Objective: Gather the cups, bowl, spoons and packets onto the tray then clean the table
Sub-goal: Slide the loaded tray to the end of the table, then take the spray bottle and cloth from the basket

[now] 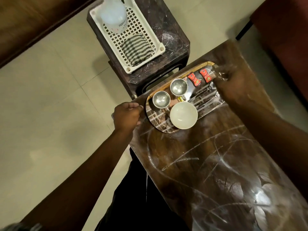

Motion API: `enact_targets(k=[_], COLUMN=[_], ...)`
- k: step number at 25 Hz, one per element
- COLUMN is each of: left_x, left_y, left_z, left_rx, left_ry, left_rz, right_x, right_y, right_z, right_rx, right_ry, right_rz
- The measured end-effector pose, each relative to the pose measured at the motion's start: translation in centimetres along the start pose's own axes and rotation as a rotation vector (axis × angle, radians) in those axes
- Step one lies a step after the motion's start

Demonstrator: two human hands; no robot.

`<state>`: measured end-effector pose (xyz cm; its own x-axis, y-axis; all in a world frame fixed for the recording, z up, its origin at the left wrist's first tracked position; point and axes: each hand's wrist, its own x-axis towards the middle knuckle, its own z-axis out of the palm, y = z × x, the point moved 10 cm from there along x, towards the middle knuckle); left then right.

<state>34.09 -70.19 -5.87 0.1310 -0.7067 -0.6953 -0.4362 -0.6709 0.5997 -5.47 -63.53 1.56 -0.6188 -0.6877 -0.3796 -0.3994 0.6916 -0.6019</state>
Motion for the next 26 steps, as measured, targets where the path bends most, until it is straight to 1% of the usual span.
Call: enact_targets(k=[1, 4, 7, 9, 11, 15, 17, 20, 23, 26], left_x=[-1.3, -6.0, -10.4, -12.4, -13.6, -12.1, -10.5, -8.0, -5.3, -2.8], left_y=[1.6, 7.0, 12.1, 14.6, 16.4, 21.1, 23.3, 25.8, 27.1, 28.4], left_z=[-0.8, -4.2, -8.4, -11.1, -14.1, -20.6, -23.3, -27.3, -28.8, -27.4], left_rx=[-0.009, -0.032, -0.001, 0.026, 0.035, 0.037, 0.036, 0.061, 0.110, 0.137], left_ry=[-0.016, -0.053, -0.103, -0.136, -0.167, -0.210, -0.229, -0.248, -0.266, -0.322], left_rz=[0.023, 0.119, 0.261, 0.338, 0.373, 0.416, 0.461, 0.531, 0.546, 0.556], right_x=[-1.7, -6.8, -12.0, -14.3, -16.2, -18.2, -18.6, -19.2, -19.1, -17.7], right_y=[-1.5, -6.0, -10.5, -13.8, -17.4, -24.6, -26.8, -29.1, -30.0, -29.8], right_z=[0.2, 0.7, 0.8, 0.6, 0.5, 0.7, 1.4, 3.6, 6.5, 9.2], right_rx=[0.021, 0.168, 0.261, 0.317, 0.376, 0.426, 0.428, 0.506, 0.534, 0.581], right_ry=[0.005, -0.006, -0.049, -0.055, -0.057, -0.063, -0.035, 0.026, 0.030, -0.013], right_rz=[-0.033, -0.041, -0.067, -0.106, -0.133, -0.178, -0.152, -0.067, -0.011, 0.057])
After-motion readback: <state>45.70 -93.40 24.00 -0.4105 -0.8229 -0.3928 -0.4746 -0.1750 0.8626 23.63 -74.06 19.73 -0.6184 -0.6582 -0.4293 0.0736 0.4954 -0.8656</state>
